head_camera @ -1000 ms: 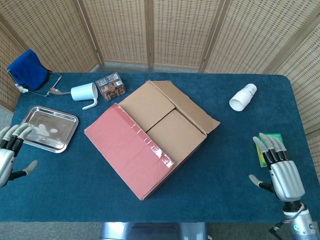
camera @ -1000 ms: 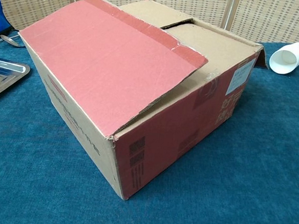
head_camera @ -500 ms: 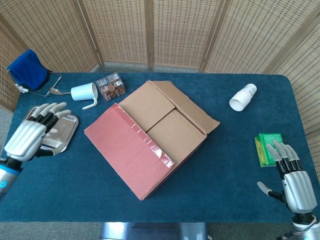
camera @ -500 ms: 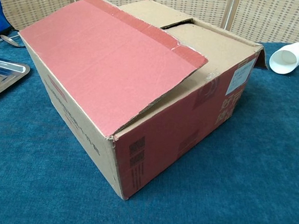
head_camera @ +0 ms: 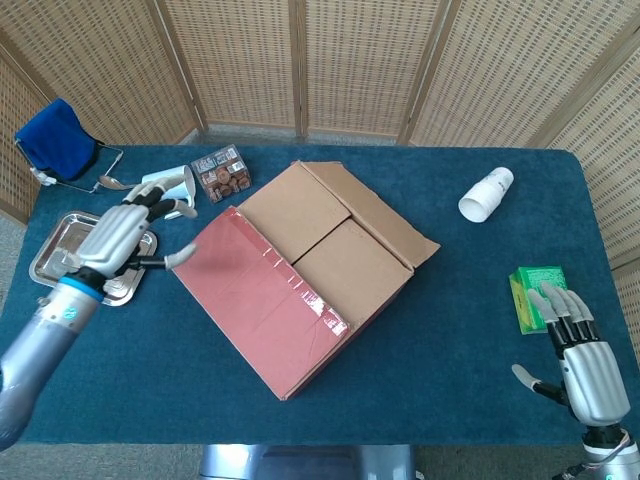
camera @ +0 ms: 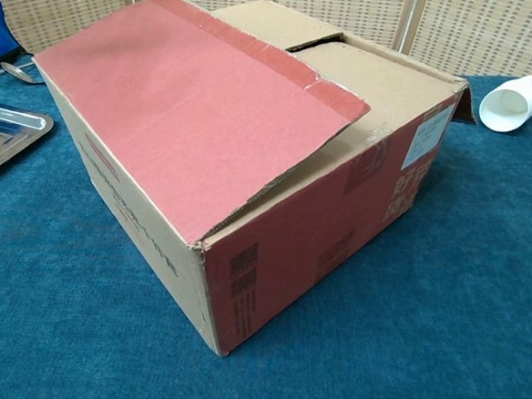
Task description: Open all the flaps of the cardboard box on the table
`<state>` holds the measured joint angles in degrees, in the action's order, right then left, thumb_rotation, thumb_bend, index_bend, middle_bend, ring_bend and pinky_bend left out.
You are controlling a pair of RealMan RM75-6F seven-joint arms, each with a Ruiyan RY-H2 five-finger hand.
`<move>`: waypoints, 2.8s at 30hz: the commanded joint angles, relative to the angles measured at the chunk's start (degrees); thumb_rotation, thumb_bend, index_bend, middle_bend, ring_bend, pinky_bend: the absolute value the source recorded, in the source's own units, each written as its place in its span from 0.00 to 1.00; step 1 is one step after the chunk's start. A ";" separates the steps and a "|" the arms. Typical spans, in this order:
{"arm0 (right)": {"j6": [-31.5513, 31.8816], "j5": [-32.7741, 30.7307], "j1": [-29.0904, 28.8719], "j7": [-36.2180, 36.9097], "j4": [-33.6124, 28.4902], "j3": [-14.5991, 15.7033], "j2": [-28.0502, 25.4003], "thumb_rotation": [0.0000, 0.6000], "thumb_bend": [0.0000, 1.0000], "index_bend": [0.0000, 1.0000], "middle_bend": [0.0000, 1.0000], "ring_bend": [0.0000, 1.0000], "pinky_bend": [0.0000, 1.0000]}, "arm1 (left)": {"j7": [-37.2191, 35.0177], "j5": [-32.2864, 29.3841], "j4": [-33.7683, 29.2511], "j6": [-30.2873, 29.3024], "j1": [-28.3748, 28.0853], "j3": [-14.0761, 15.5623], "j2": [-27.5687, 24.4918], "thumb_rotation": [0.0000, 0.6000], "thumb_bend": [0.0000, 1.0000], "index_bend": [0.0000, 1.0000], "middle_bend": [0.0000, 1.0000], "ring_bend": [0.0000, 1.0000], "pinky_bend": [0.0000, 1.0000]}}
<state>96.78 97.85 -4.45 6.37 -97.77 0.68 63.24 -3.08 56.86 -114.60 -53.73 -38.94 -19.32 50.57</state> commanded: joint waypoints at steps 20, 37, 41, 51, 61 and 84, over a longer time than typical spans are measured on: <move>-0.84 1.17 0.45 0.90 -0.01 -0.85 -0.04 1.00 0.02 0.00 0.00 0.00 0.00 | 27.88 -29.42 6.70 -5.54 -20.55 -1.13 17.69 0.00 0.00 0.40 0.02 0.00 0.00; -0.12 1.16 0.89 3.68 0.13 -1.76 -0.84 1.00 0.02 0.00 0.00 0.00 0.00 | 39.51 -36.61 15.74 -9.50 -29.55 -0.19 28.11 0.00 0.00 0.40 0.00 0.00 0.00; -0.09 1.11 0.96 4.31 0.16 -1.88 -1.01 1.00 0.02 0.00 0.00 0.00 0.00 | 40.74 -38.63 16.56 -9.47 -30.55 -0.61 28.96 0.00 0.00 0.42 0.00 0.00 0.00; 0.14 1.00 1.10 5.82 0.16 -2.27 -1.43 1.00 0.02 0.00 0.00 0.00 0.00 | 43.16 -40.43 16.23 -9.07 -31.58 0.09 29.34 0.00 0.00 0.52 0.00 0.00 0.00; 0.75 1.21 1.41 6.20 0.19 -2.59 -1.47 1.00 0.03 0.00 0.00 0.00 0.00 | 45.06 -41.37 14.69 -8.52 -31.68 1.11 27.62 0.00 0.00 0.64 0.00 0.00 0.00; 0.80 1.34 1.65 6.20 -0.03 -2.89 -1.40 1.00 0.03 0.00 0.00 0.00 0.00 | 44.41 -39.71 10.62 -5.91 -31.11 3.12 21.52 0.00 0.00 0.75 0.01 0.00 0.00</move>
<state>97.60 99.21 -2.79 12.55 -97.80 -2.21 61.85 41.33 17.14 -103.96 -59.63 -70.04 -16.22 72.11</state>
